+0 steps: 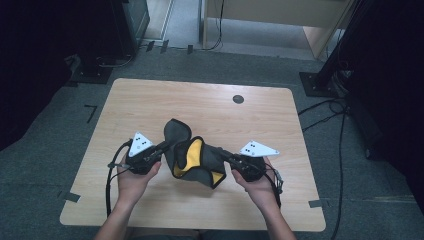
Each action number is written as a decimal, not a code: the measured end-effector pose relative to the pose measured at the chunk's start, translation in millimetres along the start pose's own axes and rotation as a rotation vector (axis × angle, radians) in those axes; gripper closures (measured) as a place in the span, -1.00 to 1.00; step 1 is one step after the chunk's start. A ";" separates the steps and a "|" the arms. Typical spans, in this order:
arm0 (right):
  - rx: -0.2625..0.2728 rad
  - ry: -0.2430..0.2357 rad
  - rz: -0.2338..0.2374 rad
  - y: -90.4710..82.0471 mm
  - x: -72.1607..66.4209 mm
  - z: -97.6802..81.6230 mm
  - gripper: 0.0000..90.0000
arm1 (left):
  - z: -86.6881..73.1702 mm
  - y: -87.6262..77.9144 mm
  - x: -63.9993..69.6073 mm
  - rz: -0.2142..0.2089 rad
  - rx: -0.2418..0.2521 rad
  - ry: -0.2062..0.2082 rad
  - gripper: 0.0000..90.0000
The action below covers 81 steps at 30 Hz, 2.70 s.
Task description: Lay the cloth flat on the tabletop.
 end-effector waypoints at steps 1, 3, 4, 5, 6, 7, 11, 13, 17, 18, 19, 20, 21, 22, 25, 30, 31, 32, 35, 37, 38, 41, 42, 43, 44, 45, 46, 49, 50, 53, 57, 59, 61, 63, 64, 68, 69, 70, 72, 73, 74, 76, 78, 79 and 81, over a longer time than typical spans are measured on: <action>0.013 0.001 0.001 -4.0 -1.9 4.1 0.97 | 2.6 -3.5 0.2 -0.005 0.008 0.002 0.93; 0.039 -0.016 0.000 -11.1 -4.7 11.4 0.97 | 6.2 -8.5 0.7 -0.014 0.017 -0.001 0.93; 0.057 -0.028 -0.013 -17.9 -7.6 17.5 0.97 | 9.5 -14.4 0.7 -0.002 0.028 0.004 0.94; 0.057 -0.028 -0.013 -17.9 -7.6 17.5 0.97 | 9.5 -14.4 0.7 -0.002 0.028 0.004 0.94; 0.075 -0.035 -0.033 -26.2 -8.6 23.4 0.97 | 15.2 -22.9 0.8 -0.034 0.055 -0.008 0.95; 0.087 -0.030 -0.032 -30.9 -8.8 26.5 0.97 | 18.3 -27.4 1.5 -0.040 0.069 -0.007 0.95; 0.146 -0.028 -0.017 -48.7 -11.4 39.0 0.97 | 26.6 -40.4 8.2 -0.051 0.102 0.023 0.95; 0.162 -0.046 -0.028 -55.4 -15.1 44.6 0.97 | 29.6 -45.3 12.3 -0.067 0.111 0.034 0.95; 0.192 -0.070 -0.025 -68.6 -23.1 54.6 0.97 | 37.0 -57.9 20.0 -0.109 0.122 0.054 0.95; 0.199 -0.074 -0.022 -71.1 -24.4 56.6 0.97 | 39.7 -63.0 22.3 -0.120 0.128 0.060 0.95; 0.199 -0.074 -0.022 -71.1 -24.4 56.6 0.97 | 39.7 -63.0 22.3 -0.120 0.128 0.060 0.95; 0.218 -0.087 -0.016 -79.0 -29.4 62.3 0.97 | 42.0 -67.1 24.1 -0.134 0.132 0.064 0.96; 0.218 -0.087 -0.016 -79.0 -29.4 62.3 0.97 | 44.2 -71.1 25.8 -0.149 0.140 0.068 0.96; 0.225 -0.092 -0.007 -82.0 -32.1 64.8 0.97 | 46.1 -74.8 27.0 -0.165 0.140 0.075 0.96; 0.235 -0.125 0.000 -85.3 -37.8 70.4 0.97 | 49.4 -75.3 27.5 -0.198 0.131 0.088 0.95; 0.174 -0.113 -0.085 -58.4 -14.0 58.6 0.97 | 38.3 -36.2 -0.9 -0.065 0.093 0.034 0.93; 0.139 -0.096 -0.140 -45.8 -2.4 50.0 0.95 | 31.0 -21.6 -14.8 -0.019 0.079 -0.035 0.83; 0.118 -0.038 -0.172 -33.0 10.7 39.1 0.86 | 21.3 -6.9 -29.6 0.043 0.050 -0.105 0.63; 0.026 0.108 -0.282 -4.5 42.5 2.4 0.57 | -10.9 20.7 -64.4 0.101 -0.046 -0.226 0.45; -0.032 0.123 -0.280 4.3 55.1 -19.5 0.40 | -18.0 23.3 -73.6 0.106 -0.057 -0.241 0.38; -0.032 0.123 -0.280 4.3 55.1 -19.5 0.40 | -18.0 23.3 -73.6 0.106 -0.057 -0.241 0.35; -0.069 0.181 -0.256 5.9 62.9 -32.3 0.29 | -20.3 25.2 -76.0 0.104 -0.066 -0.236 0.33; -0.069 0.181 -0.256 5.9 62.9 -32.3 0.29 | -20.3 25.2 -76.0 0.104 -0.066 -0.236 0.32; -0.084 0.181 -0.249 7.6 62.7 -35.0 0.27 | -22.3 27.4 -74.6 0.097 -0.084 -0.227 0.32; -0.098 0.177 -0.243 9.5 61.2 -37.6 0.25 | -24.6 30.3 -72.2 0.087 -0.103 -0.216 0.31; -0.120 0.162 -0.225 15.2 55.7 -41.6 0.22 | -27.4 33.4 -69.5 0.083 -0.127 -0.196 0.30; -0.120 0.162 -0.225 15.2 55.7 -41.6 0.22 | -30.5 36.9 -66.0 0.079 -0.154 -0.176 0.30; -0.158 0.122 -0.185 29.3 42.4 -45.3 0.14 | -40.5 45.5 -52.4 0.047 -0.218 -0.129 0.28; -0.179 0.082 -0.153 40.3 30.7 -45.8 0.09 | -47.6 49.6 -41.9 0.038 -0.245 -0.089 0.26; -0.189 0.052 -0.163 49.3 22.9 -44.8 0.05 | -56.0 53.7 -35.1 0.052 -0.278 -0.044 0.20; -0.200 0.091 -0.228 78.5 29.0 -42.3 -0.02 | -73.3 60.5 -33.6 0.093 -0.309 0.000 0.15; -0.209 0.098 -0.223 83.7 30.8 -42.4 -0.02 | -73.9 60.5 -32.8 0.095 -0.307 0.010 0.15; -0.304 0.065 -0.249 106.4 39.4 -44.9 0.37 | -77.8 61.5 -29.7 0.116 -0.275 0.054 0.11; -0.330 0.050 -0.253 111.3 43.5 -45.2 0.55 | -78.7 61.4 -30.2 0.114 -0.265 0.051 0.11; -0.329 0.054 -0.250 113.0 47.4 -43.9 0.72 | -79.9 61.1 -31.1 0.108 -0.253 0.046 0.11; -0.253 0.119 -0.363 106.0 89.4 -25.3 0.83 | -80.0 61.0 -31.8 0.104 -0.249 0.045 0.12; -0.188 0.187 -0.451 96.9 119.2 -17.8 0.75 | -80.0 60.9 -31.6 0.106 -0.250 0.047 0.12; -0.166 0.216 -0.495 92.0 133.0 -15.2 0.67 | -80.0 60.9 -31.6 0.106 -0.250 0.047 0.12; -0.146 0.248 -0.541 83.5 149.9 -11.2 0.51 | -80.0 61.0 -31.8 0.105 -0.250 0.045 0.12; -0.146 0.248 -0.541 83.5 149.9 -11.2 0.51 | -80.0 61.0 -31.8 0.105 -0.250 0.045 0.12; -0.137 0.255 -0.549 79.1 154.8 -8.6 0.47 | -80.0 61.0 -31.7 0.106 -0.250 0.045 0.12; -0.122 0.231 -0.526 72.3 153.1 -3.5 0.36 | -79.8 61.2 -31.8 0.106 -0.250 0.045 0.12; -0.135 0.197 -0.446 71.6 132.4 -2.9 0.32 | -79.6 62.0 -31.7 0.109 -0.247 0.043 0.12; -0.135 0.197 -0.446 71.6 132.4 -2.9 0.32 | -79.6 62.0 -31.7 0.109 -0.247 0.043 0.12; -0.150 0.164 -0.356 77.8 108.7 -6.3 0.31 | -79.5 62.1 -31.7 0.110 -0.249 0.046 0.12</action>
Point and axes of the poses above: each handheld gripper's, and its own axes: y roughly forward along the jaws, z roughly out of its top, x roughly to its right, the point moved 3 cm from there along y, roughly forward along the jaws, and after that the axes turned 8 degrees about -y, right-handed, at the moved point
